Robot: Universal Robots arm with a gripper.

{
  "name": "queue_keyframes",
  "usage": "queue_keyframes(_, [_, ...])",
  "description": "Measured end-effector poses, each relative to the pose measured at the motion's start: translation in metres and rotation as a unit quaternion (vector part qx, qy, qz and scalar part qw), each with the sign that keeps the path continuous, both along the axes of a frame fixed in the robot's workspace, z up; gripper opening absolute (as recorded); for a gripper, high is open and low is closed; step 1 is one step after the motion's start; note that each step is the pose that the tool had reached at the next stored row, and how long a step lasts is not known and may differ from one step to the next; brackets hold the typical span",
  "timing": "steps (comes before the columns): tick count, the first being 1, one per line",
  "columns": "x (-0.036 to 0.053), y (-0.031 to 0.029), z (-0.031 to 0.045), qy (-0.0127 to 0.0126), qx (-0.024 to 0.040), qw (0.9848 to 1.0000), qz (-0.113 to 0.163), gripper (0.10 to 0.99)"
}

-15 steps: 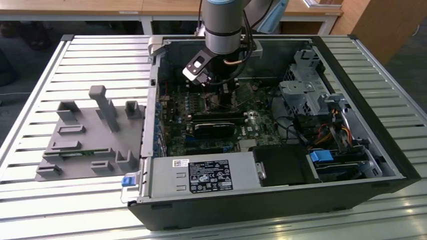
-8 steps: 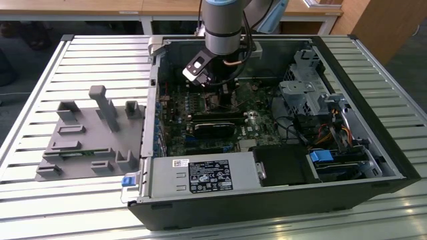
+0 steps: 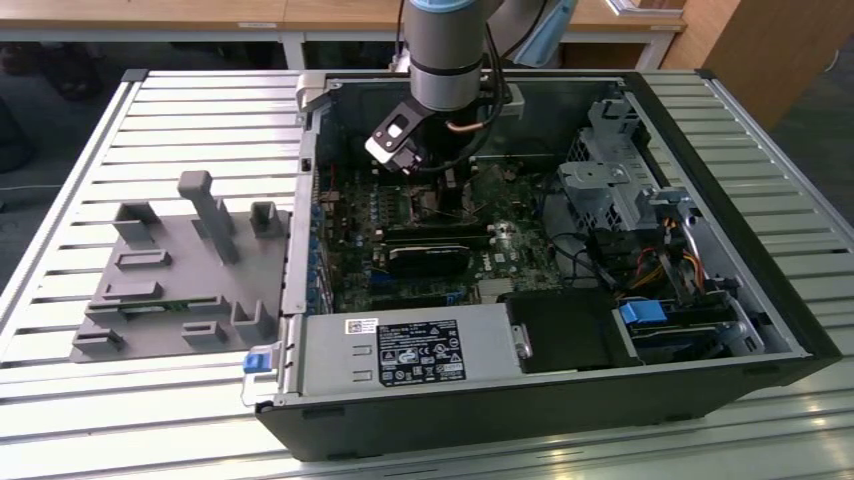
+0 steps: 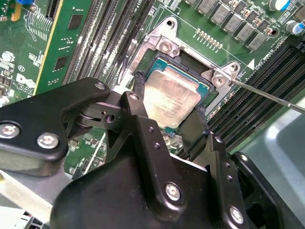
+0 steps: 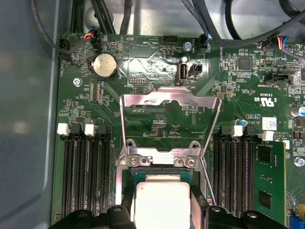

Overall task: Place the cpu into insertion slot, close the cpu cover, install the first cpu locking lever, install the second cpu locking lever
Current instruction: 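Place the cpu into insertion slot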

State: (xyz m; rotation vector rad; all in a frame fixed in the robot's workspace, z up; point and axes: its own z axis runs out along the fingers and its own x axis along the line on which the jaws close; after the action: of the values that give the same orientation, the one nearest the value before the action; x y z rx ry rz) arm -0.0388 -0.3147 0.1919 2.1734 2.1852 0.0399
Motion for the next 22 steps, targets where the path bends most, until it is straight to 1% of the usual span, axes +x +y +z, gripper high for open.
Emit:
queue_keyframes(7, [0.0001, 0.0001, -0.0005, -0.0002, 0.0003, 1.0000, 0.000, 0.553])
queue_keyframes(8, [0.0001, 0.0001, -0.0004, -0.0001, 0.0002, 1.0000, 0.000, 0.612])
queue_keyframes(13, [0.0000, 0.0000, 0.0002, 0.0000, 0.0000, 1.0000, 0.000, 0.612])
queue_keyframes(18, [0.0000, 0.0000, 0.0046, -0.0001, 0.0001, 1.0000, 0.000, 0.612])
queue_keyframes(22, [0.0000, 0.0000, 0.0107, 0.0000, 0.0001, 1.0000, 0.000, 0.612])
